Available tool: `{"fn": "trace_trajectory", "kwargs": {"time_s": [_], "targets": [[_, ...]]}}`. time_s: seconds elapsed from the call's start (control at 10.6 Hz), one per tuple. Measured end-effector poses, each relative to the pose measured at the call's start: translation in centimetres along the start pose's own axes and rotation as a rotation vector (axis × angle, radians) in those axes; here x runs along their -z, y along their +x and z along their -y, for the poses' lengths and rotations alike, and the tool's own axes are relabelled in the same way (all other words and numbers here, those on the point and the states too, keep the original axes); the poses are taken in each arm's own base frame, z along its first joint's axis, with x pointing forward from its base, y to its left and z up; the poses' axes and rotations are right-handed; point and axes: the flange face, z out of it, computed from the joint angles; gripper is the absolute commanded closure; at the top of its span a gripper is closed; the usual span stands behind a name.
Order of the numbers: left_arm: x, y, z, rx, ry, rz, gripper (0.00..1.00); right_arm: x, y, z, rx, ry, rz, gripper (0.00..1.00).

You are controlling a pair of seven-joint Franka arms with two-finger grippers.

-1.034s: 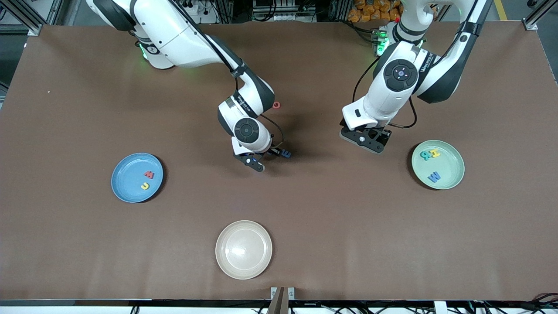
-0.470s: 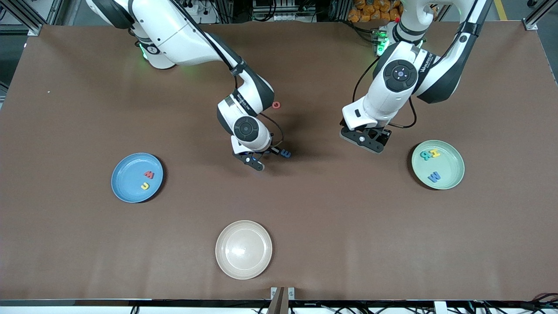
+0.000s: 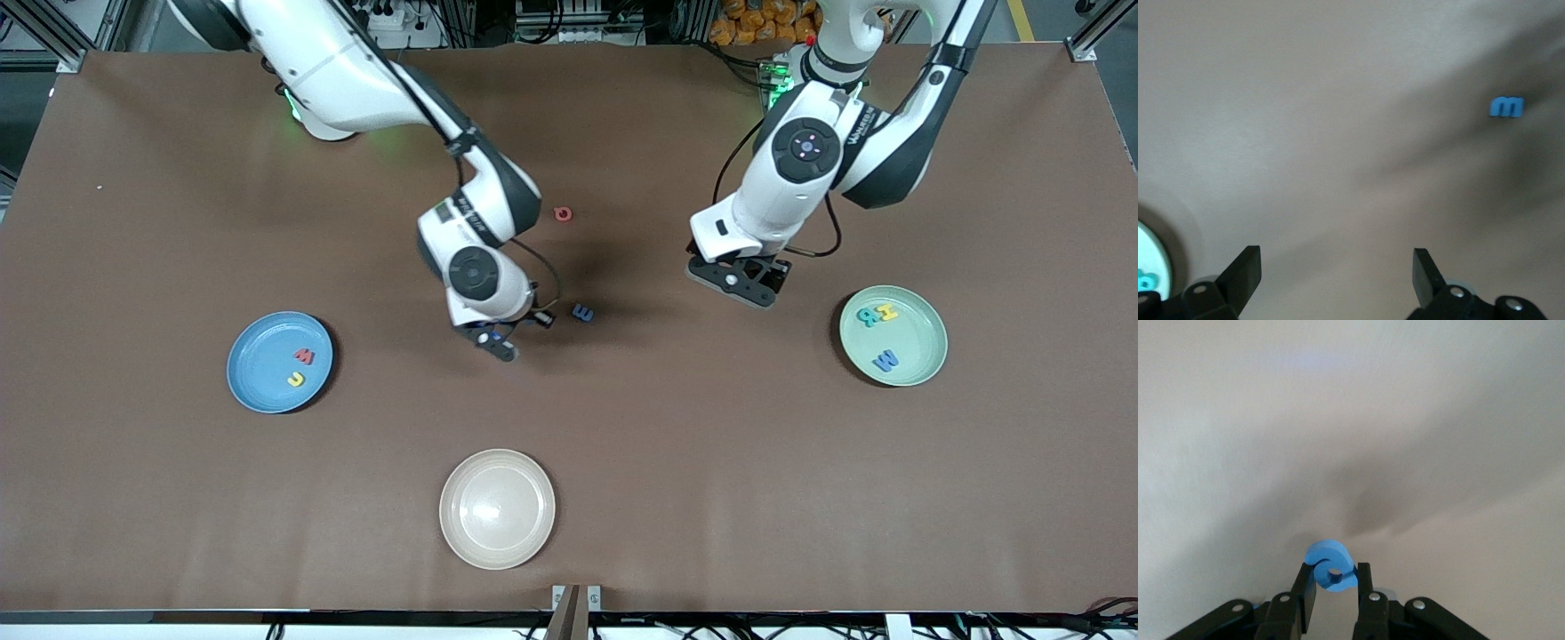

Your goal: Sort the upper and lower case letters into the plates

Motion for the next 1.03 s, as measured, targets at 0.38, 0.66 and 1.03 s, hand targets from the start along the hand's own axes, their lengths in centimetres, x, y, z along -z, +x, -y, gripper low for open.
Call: {"fn": "trace_trajectory", "kwargs": {"time_s": [0.38, 0.66, 1.03], "targets": [[-0.6, -2.3, -11.7, -0.020, -0.017, 0.012, 0.00, 6.9, 15.9, -11.9, 0.018, -0.012, 0.030, 1.00], [-3.4, -4.3, -19.7, -0.236, -0.020, -0.023, 0.00, 7.2, 25.8, -24.0, 0.072, -0.044, 0.026, 1.00], [-10.0, -4.8, -24.3, -0.698, -0.005, -0.109, 0.00, 7.2, 30.7, -32.4, 0.089, -0.017, 0.047, 1.00]]}}
